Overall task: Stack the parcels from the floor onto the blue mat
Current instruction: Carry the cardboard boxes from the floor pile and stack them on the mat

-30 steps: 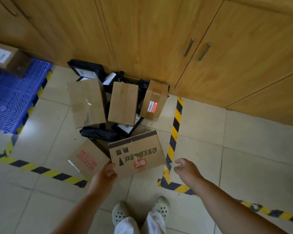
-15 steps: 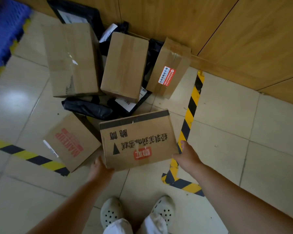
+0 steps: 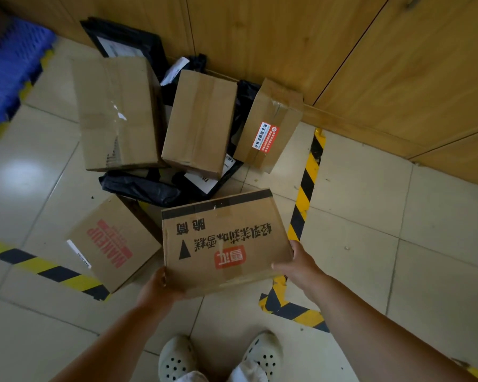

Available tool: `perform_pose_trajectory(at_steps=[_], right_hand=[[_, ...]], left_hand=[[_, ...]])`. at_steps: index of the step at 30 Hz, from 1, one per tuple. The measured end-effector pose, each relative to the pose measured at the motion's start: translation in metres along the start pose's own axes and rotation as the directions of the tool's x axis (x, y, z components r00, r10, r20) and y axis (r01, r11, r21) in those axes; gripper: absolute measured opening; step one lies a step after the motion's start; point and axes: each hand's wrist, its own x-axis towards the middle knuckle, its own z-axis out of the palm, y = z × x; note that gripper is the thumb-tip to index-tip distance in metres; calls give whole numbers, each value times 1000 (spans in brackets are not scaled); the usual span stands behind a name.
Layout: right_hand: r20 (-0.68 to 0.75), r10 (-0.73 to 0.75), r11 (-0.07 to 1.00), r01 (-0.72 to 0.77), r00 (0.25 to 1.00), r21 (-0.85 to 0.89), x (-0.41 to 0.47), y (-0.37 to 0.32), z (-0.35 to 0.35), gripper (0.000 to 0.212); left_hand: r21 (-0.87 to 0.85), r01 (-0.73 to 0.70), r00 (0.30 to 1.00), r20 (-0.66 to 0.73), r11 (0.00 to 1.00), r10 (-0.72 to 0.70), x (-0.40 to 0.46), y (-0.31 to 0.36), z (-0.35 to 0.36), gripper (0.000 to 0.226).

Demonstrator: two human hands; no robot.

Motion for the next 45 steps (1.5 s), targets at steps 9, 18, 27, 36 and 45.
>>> perform_pose_trajectory(at_steps=[9, 18, 27, 36, 45], right_hand=[[-71, -59, 992, 67, 996, 104, -103, -43, -49, 60], [-206, -231, 936, 275, 951, 221, -253, -123, -109, 65], [-245, -432, 821, 491, 868, 291, -418, -206, -185, 80], [-391, -528, 731, 638, 754, 242, -537, -269, -252, 69], [-366, -579, 684, 679, 728, 269, -584, -282, -286, 38]], left_hand=[[-48, -155, 986, -68, 987, 151, -107, 56, -28, 70], [-285, -372, 928, -143, 884, 345, -256, 128, -92, 70], [-449, -612, 787, -263, 651, 558, -401, 194, -147, 51], [-483, -750, 602, -218, 452, 768, -537, 261, -190, 72], [-425, -786, 562, -191, 449, 805, -587, 296, -218, 73]])
